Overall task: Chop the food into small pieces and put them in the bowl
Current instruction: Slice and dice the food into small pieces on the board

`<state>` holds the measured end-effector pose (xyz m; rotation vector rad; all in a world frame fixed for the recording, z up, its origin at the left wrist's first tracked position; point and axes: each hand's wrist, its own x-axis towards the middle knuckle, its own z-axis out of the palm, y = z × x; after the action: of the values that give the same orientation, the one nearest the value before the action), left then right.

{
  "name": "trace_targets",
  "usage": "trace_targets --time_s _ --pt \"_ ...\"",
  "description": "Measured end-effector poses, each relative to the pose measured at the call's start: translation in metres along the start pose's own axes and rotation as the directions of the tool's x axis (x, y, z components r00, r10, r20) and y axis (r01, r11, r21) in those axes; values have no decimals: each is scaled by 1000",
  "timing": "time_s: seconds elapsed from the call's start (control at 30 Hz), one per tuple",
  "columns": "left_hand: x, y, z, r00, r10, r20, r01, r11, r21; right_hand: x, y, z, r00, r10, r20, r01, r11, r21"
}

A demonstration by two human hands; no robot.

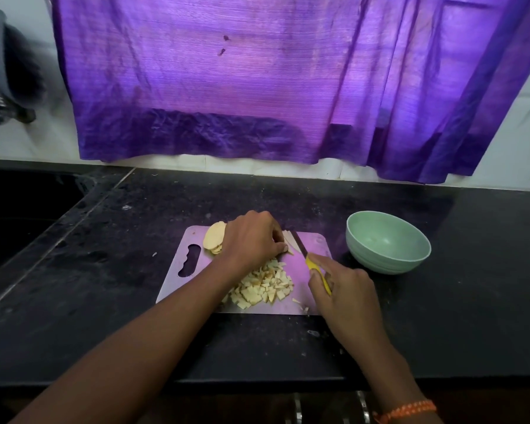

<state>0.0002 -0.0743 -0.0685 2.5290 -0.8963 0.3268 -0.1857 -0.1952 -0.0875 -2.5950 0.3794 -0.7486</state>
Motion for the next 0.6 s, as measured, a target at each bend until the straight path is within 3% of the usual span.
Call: trace_targets --time_s 0.23,0.6 --pt "2 -3 1 1000 -21 4 21 1000 -12 22 -4 12 997 -52 59 58 993 -107" --pt "-1 0 5 999 -11 -38 13 999 52 17 8 12 995 -23 94 25 999 -20"
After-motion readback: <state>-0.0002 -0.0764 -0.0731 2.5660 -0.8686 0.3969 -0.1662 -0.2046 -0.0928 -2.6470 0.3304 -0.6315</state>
